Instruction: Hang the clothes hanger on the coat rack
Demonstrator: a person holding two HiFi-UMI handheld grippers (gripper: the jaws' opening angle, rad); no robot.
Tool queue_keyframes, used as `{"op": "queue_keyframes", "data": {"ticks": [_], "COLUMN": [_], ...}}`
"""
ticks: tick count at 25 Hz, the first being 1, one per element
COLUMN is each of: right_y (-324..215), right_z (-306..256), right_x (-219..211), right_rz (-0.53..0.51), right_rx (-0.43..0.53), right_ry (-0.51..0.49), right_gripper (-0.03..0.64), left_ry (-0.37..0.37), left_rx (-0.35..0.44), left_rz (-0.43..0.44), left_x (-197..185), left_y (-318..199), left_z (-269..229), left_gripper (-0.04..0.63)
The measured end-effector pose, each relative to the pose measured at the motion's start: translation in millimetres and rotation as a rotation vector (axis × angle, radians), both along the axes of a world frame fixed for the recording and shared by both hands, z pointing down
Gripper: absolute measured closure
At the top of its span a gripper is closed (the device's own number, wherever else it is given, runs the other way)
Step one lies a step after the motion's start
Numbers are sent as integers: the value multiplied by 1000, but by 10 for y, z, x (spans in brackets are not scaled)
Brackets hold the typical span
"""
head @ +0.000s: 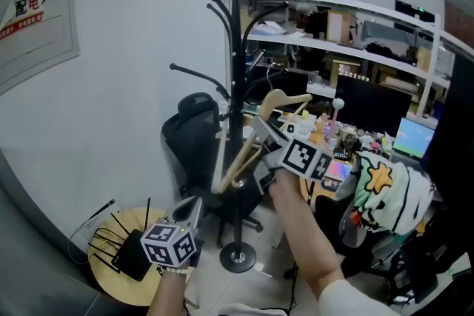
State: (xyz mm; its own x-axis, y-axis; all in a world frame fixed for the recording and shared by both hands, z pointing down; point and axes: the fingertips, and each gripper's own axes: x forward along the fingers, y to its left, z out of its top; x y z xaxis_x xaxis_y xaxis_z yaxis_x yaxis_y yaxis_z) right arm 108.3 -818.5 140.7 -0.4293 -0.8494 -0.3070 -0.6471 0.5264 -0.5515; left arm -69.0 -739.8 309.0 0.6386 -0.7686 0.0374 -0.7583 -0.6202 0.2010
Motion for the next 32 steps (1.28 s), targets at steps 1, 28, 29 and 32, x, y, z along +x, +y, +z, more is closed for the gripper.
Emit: {"op": "queue_keyframes", "data": {"ticks": [1,28,29,32], "right_y": [-54,-887,-917,-1002], "right_z": [12,758,782,840], "right_x": [21,-139,-157,-194], "right_rz": [8,55,55,56], "right_rx": [-10,-217,-223,-238], "right_ry": [-7,-77,-69,-41], "right_gripper": [479,477,477,477], "left_ry": [3,33,35,44], "left_rx": [0,-57,-59,-64], "left_rz": [1,-14,-18,-26], "left_x": [-21,-405,-423,-460], "left_y": [-19,-161,-166,-186], "left_z": [3,278,287,314], "left_gripper": [607,607,607,607]}}
